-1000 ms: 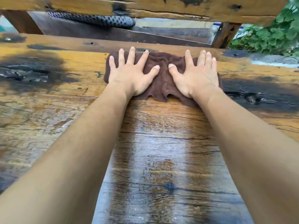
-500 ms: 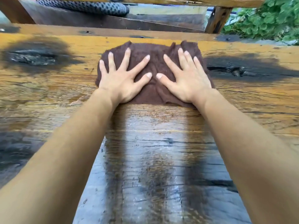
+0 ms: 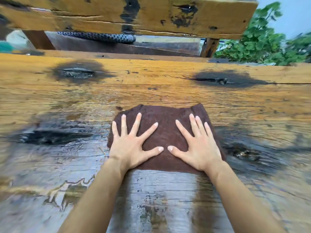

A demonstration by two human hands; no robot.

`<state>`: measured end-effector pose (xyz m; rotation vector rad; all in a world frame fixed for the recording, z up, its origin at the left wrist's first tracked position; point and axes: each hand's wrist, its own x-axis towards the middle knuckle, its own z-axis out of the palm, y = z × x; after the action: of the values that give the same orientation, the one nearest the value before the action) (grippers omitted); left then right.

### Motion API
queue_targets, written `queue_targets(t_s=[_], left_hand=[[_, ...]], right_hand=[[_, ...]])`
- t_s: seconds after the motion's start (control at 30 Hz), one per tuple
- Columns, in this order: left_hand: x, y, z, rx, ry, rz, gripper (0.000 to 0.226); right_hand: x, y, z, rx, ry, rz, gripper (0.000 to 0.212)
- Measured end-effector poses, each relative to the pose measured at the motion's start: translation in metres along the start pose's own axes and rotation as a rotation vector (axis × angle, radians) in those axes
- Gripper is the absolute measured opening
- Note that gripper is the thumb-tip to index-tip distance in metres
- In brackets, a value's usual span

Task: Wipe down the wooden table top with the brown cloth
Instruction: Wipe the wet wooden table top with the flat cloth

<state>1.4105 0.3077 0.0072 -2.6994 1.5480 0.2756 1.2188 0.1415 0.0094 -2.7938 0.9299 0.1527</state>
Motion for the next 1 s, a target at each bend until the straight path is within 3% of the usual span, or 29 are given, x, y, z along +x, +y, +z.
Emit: queue_targets(t_s=[0.3,0.7,1.0], left_hand=[[-0.127,0.007,0.022,-0.064,0.055,0.071,0.086],[-0.284,0.019,0.029,-0.031,-0.088,0.053,0.09],[-0.348,0.034,0.036,-0.039,-0.131,-0.025,0.088]], right_hand=[[-0.122,-0.039,0.019,0.017,-0.008,0.026,0.095],[-0.266,-0.093,0.044,0.071,0.003,0.009,0.092],[-0.323,-0.111,0.054,0.056,0.014,-0.016,0.093]])
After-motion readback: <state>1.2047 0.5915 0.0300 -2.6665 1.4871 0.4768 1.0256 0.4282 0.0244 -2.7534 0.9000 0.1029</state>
